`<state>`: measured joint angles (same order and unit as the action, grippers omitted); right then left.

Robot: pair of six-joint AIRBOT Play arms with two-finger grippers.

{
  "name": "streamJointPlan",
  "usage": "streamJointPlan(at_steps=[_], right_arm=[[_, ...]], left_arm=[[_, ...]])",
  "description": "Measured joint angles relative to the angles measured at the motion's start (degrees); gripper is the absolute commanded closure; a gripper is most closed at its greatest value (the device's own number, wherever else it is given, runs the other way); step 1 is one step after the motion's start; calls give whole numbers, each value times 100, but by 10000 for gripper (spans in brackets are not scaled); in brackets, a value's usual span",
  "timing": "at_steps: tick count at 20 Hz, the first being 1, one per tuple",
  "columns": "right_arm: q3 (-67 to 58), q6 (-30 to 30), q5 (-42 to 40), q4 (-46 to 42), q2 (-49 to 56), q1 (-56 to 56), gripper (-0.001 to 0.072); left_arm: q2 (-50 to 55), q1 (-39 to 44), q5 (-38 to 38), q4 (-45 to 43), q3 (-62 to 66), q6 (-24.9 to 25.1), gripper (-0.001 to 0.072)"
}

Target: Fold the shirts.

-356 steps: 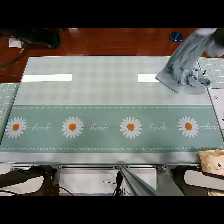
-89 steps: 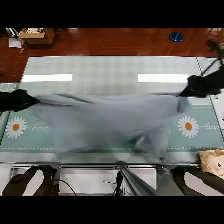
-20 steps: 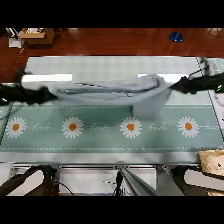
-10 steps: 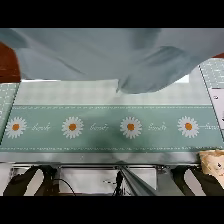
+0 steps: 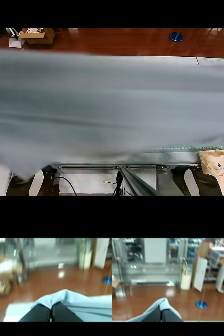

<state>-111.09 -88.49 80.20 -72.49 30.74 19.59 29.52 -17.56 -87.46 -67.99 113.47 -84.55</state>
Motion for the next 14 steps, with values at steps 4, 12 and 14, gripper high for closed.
streamJointPlan(at_steps=[4,12,14], right_arm=[[-90,63,1259,-254,466,0,682],[-76,297,1849,-151,3668,-487,682],[-74,315,1563,-136,4597,-903,682]], left_arm=[[197,0,-785,-105,-223,-52,686],[1908,201,-651,-2,-2540,122,686],[2653,382,-297,-9,-2863,240,686]])
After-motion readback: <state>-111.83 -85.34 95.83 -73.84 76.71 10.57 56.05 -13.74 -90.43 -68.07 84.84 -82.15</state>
